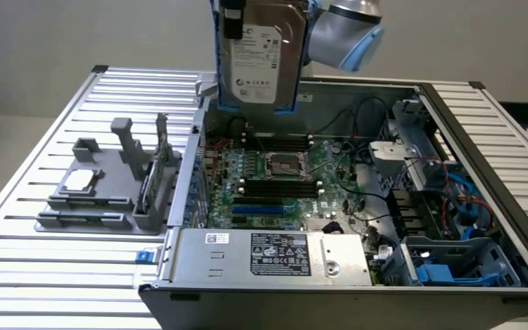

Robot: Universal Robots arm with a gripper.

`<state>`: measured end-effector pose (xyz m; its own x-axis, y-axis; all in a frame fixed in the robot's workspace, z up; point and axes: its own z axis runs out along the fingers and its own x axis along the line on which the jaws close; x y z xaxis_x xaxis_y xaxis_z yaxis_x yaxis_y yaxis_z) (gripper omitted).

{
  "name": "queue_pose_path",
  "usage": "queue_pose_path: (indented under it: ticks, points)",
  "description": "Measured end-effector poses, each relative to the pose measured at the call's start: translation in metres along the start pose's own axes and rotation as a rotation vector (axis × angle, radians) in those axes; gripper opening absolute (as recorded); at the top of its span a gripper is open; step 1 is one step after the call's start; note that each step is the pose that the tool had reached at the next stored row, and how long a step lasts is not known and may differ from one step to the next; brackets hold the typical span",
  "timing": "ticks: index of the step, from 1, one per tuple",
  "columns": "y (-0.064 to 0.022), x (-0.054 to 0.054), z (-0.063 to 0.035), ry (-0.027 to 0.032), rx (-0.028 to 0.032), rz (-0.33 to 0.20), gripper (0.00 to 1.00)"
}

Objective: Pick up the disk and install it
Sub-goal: 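Pick up the disk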

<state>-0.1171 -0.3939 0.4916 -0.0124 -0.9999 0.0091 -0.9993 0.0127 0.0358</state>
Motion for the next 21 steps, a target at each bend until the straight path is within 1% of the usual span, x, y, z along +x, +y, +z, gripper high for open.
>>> queue_pose_path:
  ticks: [11,21]
  points:
    - [-0.0346,0.020,-0.0030,-0.0033,-0.0020,0.000,0.33]
    - [-0.0639,0.040,-0.0039,-0.0040,-0.0049,0.000,0.33]
